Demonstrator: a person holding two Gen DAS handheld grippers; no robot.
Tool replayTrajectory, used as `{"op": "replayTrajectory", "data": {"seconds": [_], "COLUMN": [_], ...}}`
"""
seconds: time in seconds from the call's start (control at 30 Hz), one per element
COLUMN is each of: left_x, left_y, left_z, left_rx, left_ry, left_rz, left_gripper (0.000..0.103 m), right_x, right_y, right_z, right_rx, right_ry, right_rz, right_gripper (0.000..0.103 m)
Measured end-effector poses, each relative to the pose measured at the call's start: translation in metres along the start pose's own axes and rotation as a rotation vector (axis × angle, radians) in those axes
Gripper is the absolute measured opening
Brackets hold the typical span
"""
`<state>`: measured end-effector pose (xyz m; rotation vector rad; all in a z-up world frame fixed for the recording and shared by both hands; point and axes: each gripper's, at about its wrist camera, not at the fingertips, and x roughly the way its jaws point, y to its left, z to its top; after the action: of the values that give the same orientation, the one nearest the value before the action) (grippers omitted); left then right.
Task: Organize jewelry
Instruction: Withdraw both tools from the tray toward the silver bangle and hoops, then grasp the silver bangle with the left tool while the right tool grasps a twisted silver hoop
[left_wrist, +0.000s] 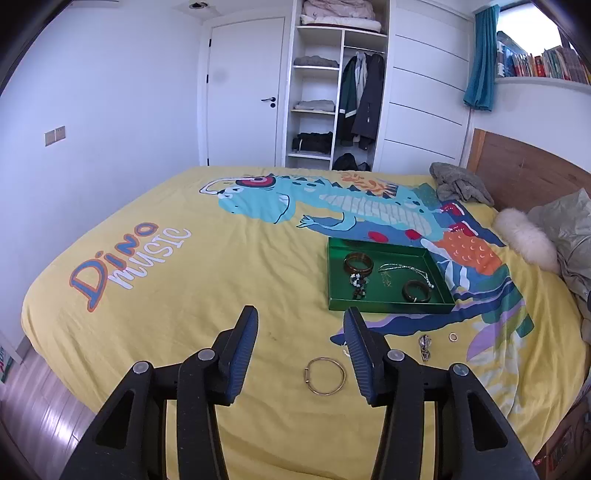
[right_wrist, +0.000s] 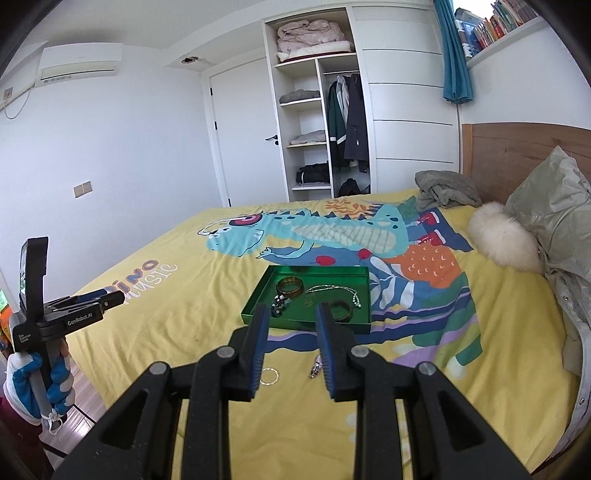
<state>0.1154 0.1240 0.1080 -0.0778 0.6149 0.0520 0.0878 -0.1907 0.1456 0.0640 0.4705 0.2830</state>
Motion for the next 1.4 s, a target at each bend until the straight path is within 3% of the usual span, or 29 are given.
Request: {"op": "replayTrajectory", "data": {"seconds": [0.33, 0.73, 1.07, 1.27, 1.4], "left_x": [0.052, 0.148, 0.213, 0.236, 0.242], "left_y": [0.004, 0.009, 0.004, -0.003, -0.007], "left_z": [-0.036, -0.085, -0.113, -0.119, -0.124], "left_rx": [0.018, 0.052, 0.095, 0.128, 0.16], "left_ry": [0.095, 0.247, 0.361, 0.401, 0.407], "left_rz": [-0.007, -0.072, -0.122, -0.147, -0.141], "left_gripper": [0.049, 0.049, 0.037, 0.024, 0.023], "right_x": [0.034, 0.14, 0.227, 0.263, 0.28], "right_y": [-0.006, 0.007, 0.007, 0.004, 0.004], "right_z": [-0.028, -0.076, -0.117, -0.133, -0.141], "right_rx": [0.014, -0.012, -0.008, -0.001, -0.005], "right_ry": [0.063, 0.214, 0.371, 0.433, 0.461], "right_rz": [0.025, 0.118, 0.156, 0.171, 0.189], "right_gripper": [0.025, 0.025, 0.025, 0.025, 0.025]}}
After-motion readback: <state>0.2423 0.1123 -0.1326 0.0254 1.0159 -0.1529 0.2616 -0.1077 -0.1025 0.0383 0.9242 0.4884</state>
